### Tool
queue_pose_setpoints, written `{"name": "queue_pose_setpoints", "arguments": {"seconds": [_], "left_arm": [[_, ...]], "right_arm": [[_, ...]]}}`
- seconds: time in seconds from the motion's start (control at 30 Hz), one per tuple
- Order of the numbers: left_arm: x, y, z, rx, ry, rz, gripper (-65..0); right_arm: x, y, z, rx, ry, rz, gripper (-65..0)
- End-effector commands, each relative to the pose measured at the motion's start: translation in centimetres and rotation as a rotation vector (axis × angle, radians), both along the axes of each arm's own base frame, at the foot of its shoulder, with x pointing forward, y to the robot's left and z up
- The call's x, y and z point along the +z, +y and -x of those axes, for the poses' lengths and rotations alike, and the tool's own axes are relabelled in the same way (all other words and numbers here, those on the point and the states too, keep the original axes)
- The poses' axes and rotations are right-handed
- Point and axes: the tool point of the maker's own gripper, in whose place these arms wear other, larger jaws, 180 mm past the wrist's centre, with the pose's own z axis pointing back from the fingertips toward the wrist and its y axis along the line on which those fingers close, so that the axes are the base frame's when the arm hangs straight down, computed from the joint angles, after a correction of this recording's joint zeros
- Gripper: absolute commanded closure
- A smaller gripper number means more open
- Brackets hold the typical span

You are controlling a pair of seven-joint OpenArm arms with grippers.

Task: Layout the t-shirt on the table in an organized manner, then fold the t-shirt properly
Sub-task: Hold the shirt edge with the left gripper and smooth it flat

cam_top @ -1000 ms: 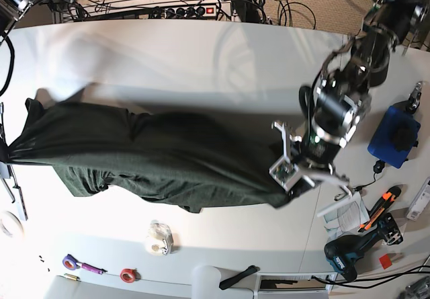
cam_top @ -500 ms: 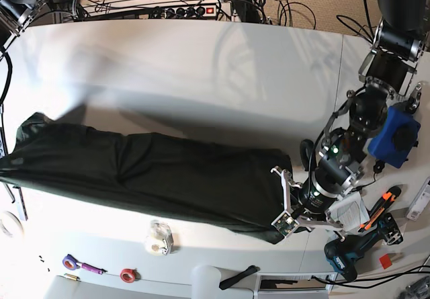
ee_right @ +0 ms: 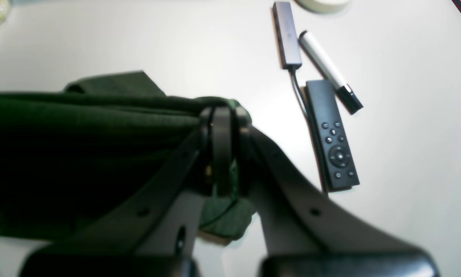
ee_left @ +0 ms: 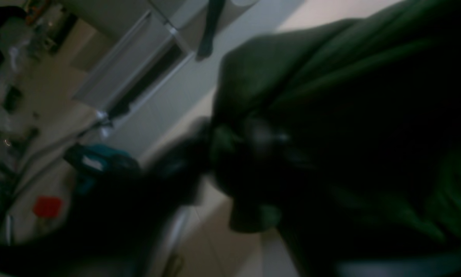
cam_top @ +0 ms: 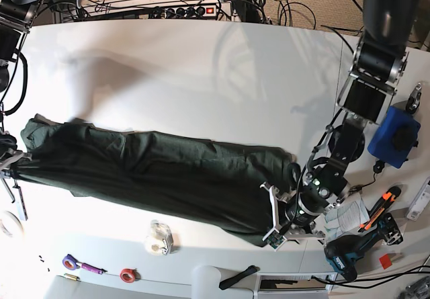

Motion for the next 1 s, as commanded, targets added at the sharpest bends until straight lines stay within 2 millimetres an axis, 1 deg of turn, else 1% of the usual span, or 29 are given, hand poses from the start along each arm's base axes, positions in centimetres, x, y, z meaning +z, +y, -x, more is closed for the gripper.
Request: {"name": "queue_pose_setpoints", "arguments": {"seconds": [0.0, 0.03, 0.13, 0.2, 0.23, 0.33, 0.4, 0.47, 0.53, 0.6, 0.67, 0.77, 0.83, 0.97], "left_arm": [[2.1, 0.2, -1.2, 0.013, -0.043, 0.013, -34.3], [1.5, 0.5, -1.4, 0.031, -0.012, 0.006, -38.7], [0.0, 1.0, -0.9, 0.040, 0.084, -0.002, -39.0], [-0.9, 1.0, 0.0, -0.011, 0.148, -0.018, -39.0], [-1.3, 0.6, 0.7, -0.054, 0.185, -0.011, -39.0], [-2.6, 0.1, 3.6, -0.171, 0.311, 0.021, -37.5], [-3.9, 0.1, 5.9, -0.247, 0.388, 0.016, -34.0], [-5.7, -0.1, 8.7, -0.324, 0.449, -0.025, -30.6], [-7.5, -0.2, 11.0, -0.351, 0.479, -0.055, -28.9], [-8.8, -0.6, 12.6, -0.366, 0.469, -0.066, -28.9], [-9.5, -0.8, 13.1, -0.336, 0.418, -0.064, -28.9], [-10.0, 0.0, 12.5, -0.271, 0.325, -0.104, -28.9], [-10.0, 0.5, 12.0, -0.240, 0.304, -0.125, -28.9], [-9.6, 0.4, 11.6, -0.224, 0.289, -0.117, -28.9]], "right_arm": [[2.8, -1.0, -0.6, -0.010, -0.066, 0.037, 0.0], [2.6, -0.9, -0.6, -0.011, -0.065, 0.035, 0.0], [2.1, -0.4, -0.8, -0.008, -0.065, 0.019, 0.0], [1.9, 0.1, -1.0, -0.004, -0.070, 0.007, 0.0], [1.7, 0.3, -1.1, -0.002, -0.072, -0.001, 0.0], [1.3, 0.6, -1.1, -0.001, -0.066, -0.010, 0.0], [1.4, 0.6, -1.1, -0.001, -0.067, -0.010, 0.0], [1.4, 0.6, -1.1, -0.001, -0.066, -0.010, 0.0], [1.2, 0.6, -1.1, -0.002, -0.059, -0.011, 0.0], [1.2, 0.6, -1.1, -0.002, -0.059, -0.011, 0.0], [1.2, 0.6, -1.1, -0.002, -0.058, -0.011, 0.0], [1.1, 0.6, -1.0, -0.004, -0.051, -0.013, 0.0], [1.0, 0.6, -0.9, -0.005, -0.046, -0.013, 0.0], [1.0, 0.6, -0.9, -0.005, -0.045, -0.014, 0.0]]}}
